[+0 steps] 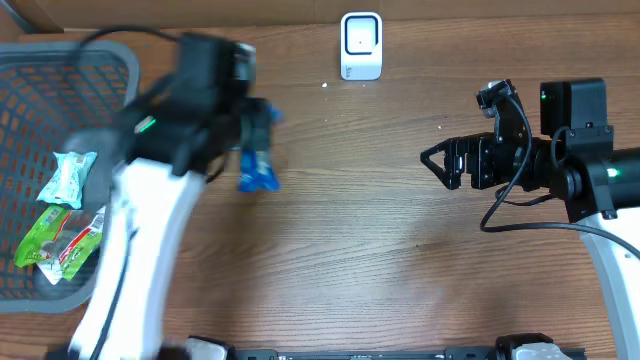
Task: Scan the item barcode
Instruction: 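Lift the blue snack bar out and drop it on the table center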
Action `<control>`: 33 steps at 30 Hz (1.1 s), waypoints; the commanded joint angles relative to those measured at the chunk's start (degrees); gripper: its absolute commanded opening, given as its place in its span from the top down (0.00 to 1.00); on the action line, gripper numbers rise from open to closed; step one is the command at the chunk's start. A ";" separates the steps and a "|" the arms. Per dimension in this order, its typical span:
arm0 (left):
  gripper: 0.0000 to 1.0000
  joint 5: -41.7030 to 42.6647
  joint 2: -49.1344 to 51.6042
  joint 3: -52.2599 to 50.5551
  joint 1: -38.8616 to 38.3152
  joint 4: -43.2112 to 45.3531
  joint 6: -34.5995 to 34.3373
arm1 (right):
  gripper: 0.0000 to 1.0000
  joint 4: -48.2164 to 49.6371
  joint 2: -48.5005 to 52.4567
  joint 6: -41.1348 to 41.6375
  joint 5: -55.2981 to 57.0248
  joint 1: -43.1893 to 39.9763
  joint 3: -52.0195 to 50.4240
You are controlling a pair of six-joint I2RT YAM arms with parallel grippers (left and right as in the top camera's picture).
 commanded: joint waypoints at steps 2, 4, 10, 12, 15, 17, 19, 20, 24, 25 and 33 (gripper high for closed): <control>0.96 1.62 11.45 0.55 -5.25 -1.07 -7.54 | 0.00 0.17 0.11 0.11 -0.50 0.28 1.03; 0.96 1.57 16.83 0.55 -6.93 -0.59 -10.14 | 0.00 -0.02 0.11 0.11 -0.28 0.28 1.03; 0.96 1.75 28.79 0.55 -9.88 1.75 -12.92 | 0.00 -0.94 0.11 0.09 2.16 0.28 1.03; 0.96 2.05 30.73 0.55 -10.16 2.47 -13.25 | 0.00 -0.90 0.11 0.09 2.14 0.28 1.03; 0.96 1.51 30.64 0.66 -10.10 3.52 -13.31 | 0.00 -0.85 0.11 0.09 2.16 0.28 1.03; 0.96 0.57 29.24 1.55 -9.57 3.43 -13.25 | 0.00 -0.83 0.11 0.09 2.14 0.28 1.03; 0.96 0.00 27.26 2.78 -9.14 3.19 -12.33 | 0.00 -0.83 0.11 0.09 2.14 0.28 1.03; 0.96 -0.15 25.94 3.56 -8.94 2.97 -11.67 | 0.00 -0.81 0.11 0.09 2.14 0.28 1.03; 0.78 -2.54 19.30 7.19 -7.78 1.27 -9.73 | 0.00 -0.85 0.11 0.09 2.14 0.28 1.03; 0.59 -4.04 16.35 8.76 -6.93 0.11 -9.62 | 0.00 -0.85 0.11 0.09 2.14 0.28 1.03; 0.04 -6.49 2.67 17.46 5.09 -7.91 -9.66 | 0.00 -0.85 0.11 0.11 2.12 0.28 1.03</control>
